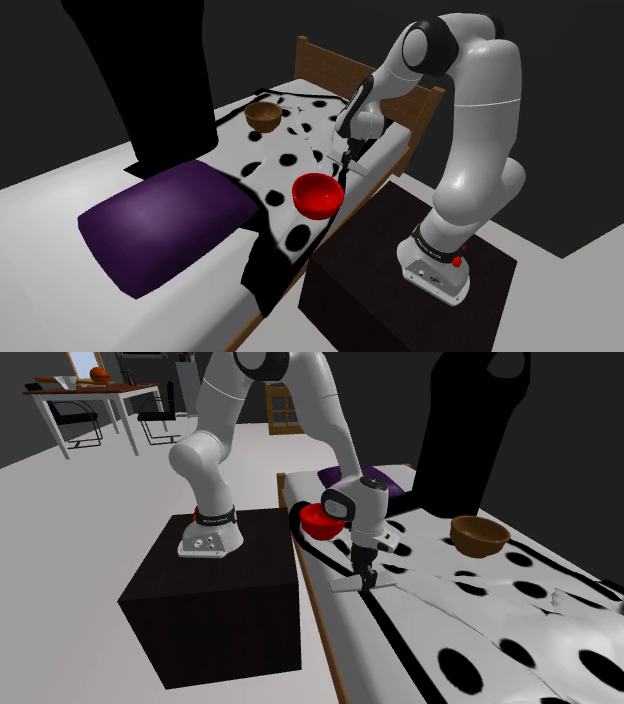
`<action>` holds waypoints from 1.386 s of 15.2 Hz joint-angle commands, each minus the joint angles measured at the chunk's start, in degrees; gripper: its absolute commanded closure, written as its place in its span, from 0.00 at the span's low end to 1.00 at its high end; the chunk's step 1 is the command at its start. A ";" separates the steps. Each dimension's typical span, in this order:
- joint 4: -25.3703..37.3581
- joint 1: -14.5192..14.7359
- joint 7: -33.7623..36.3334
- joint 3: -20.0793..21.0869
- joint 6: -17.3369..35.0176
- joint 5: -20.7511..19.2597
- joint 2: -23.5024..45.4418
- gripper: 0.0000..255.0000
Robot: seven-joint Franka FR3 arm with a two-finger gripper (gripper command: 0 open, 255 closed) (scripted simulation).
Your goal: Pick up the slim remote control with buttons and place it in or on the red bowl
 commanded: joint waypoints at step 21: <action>-2.45 3.90 3.99 -5.02 -7.11 -5.20 -9.56 1.00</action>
